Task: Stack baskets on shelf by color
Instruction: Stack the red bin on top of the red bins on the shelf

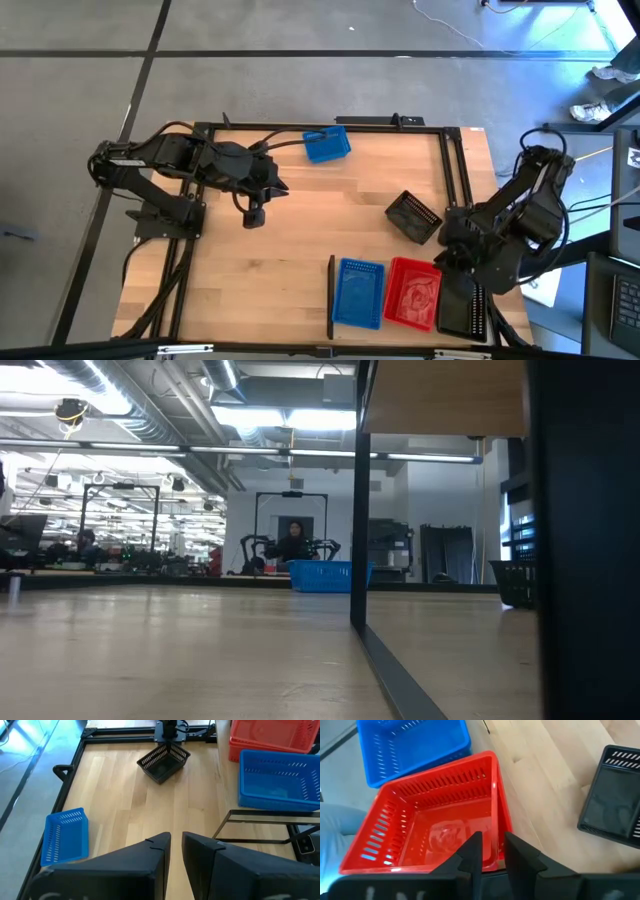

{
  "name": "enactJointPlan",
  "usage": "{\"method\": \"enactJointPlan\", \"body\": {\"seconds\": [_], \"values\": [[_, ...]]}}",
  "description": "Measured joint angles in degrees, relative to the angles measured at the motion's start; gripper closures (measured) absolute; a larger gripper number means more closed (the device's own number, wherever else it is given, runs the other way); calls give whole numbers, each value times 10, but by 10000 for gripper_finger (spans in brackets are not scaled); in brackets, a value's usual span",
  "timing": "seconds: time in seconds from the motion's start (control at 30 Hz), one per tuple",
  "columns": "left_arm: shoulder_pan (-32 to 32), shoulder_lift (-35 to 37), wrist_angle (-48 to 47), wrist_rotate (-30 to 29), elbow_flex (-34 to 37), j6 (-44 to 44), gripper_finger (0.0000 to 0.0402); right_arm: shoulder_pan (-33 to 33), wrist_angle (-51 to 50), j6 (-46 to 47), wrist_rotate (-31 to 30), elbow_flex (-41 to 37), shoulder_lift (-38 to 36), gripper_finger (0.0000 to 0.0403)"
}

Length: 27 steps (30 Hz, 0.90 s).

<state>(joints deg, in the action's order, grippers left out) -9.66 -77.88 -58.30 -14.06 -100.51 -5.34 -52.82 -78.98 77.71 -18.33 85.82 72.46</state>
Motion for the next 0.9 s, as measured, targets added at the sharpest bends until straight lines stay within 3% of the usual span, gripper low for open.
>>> {"method": "enactJointPlan", "body": {"seconds": [0.43, 0.7, 0.9], "values": [[0, 0, 0, 0, 0, 0, 361, 0, -22, -2, -9, 0, 14, 328], [0, 0, 0, 0, 0, 0, 361, 0, -13, -3, -36, 44, 13, 328], [0, 0, -1, 0, 0, 0, 361, -16, 15, -2, 17, 48, 13, 328]]}}
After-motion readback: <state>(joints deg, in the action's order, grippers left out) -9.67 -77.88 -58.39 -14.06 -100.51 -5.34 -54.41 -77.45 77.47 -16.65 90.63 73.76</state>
